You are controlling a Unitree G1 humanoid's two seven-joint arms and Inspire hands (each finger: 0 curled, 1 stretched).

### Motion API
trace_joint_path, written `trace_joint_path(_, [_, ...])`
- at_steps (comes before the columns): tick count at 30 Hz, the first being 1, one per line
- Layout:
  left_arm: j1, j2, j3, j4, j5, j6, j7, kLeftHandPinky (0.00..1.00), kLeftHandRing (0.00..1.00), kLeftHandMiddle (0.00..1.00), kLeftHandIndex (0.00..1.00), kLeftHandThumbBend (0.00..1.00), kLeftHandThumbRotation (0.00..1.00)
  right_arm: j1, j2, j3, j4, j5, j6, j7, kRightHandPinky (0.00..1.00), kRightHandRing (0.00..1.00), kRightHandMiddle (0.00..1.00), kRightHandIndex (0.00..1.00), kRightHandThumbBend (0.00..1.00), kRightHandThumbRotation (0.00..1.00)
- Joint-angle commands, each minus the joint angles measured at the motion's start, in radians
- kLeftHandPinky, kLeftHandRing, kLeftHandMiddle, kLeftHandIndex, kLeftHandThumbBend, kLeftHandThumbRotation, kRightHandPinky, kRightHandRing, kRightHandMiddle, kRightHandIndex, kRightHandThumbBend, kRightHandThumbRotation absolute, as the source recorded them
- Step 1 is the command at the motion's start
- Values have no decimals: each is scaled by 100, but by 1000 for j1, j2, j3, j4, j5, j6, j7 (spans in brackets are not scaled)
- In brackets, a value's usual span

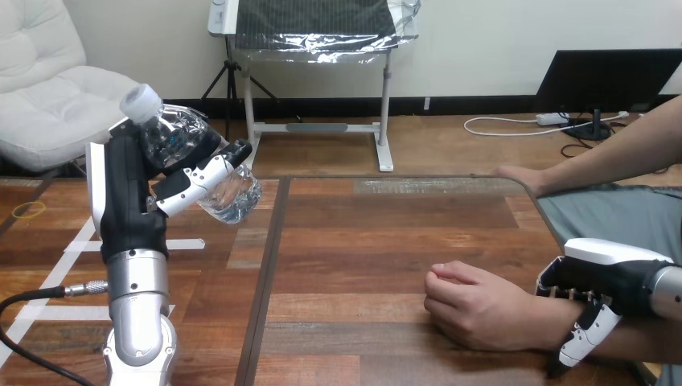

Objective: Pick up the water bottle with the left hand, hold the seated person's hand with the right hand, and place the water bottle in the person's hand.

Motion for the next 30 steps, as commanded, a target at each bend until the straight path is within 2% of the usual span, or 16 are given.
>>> trace_joint_path(1, [-87,3,2,-49,-5,-20,0,25,31,37,41,63,0,44,35,3,-24,34,4,18,38,47,56,61,100,24])
trace_joint_path(7, [-88,1,1,-50,-1,-16,6,25,31,37,41,63,0,49,38,-12,-32,61,2,23,41,49,58,62,100,22])
trace_joint_path(14, [-89,3,1,-45,3,-22,8,25,31,38,41,63,0,54,40,-24,-42,82,2,25,41,48,55,60,99,13])
trace_joint_path(22, [-89,4,0,-45,6,-22,9,25,31,38,41,62,0,55,37,-22,-48,69,-3,7,39,45,52,55,93,3])
trace_joint_path(30, [-91,4,1,-45,6,-22,11,25,31,38,41,63,0,50,34,-15,-44,44,-14,-18,34,40,47,49,88,0])
